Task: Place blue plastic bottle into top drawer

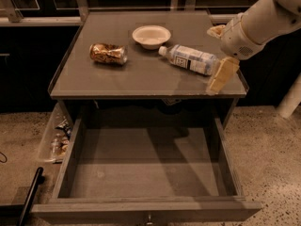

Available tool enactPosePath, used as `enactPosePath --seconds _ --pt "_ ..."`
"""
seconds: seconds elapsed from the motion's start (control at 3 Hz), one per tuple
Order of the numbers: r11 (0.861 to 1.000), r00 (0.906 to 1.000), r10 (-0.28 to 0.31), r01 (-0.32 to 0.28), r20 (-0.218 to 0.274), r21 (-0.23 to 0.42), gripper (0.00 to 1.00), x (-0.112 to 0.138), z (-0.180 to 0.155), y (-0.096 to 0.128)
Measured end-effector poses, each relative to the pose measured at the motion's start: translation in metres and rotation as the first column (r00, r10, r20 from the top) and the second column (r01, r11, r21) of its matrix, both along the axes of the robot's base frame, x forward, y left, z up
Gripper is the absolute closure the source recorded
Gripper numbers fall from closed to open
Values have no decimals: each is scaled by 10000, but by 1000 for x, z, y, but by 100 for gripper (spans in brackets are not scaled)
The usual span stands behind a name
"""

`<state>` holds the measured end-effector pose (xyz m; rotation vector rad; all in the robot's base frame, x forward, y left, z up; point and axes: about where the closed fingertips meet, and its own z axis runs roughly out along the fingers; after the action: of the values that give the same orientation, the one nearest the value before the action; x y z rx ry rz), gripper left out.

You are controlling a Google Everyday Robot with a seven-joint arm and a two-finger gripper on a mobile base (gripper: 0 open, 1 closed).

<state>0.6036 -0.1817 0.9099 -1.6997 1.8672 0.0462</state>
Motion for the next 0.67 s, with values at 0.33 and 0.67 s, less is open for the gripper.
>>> enactPosePath --seconds 0.33,0.67 --pt "9996 9996 -11 3 277 291 0 21 -2 5" --pt "9979 9991 -20 -8 434 647 0 43 -7 10"
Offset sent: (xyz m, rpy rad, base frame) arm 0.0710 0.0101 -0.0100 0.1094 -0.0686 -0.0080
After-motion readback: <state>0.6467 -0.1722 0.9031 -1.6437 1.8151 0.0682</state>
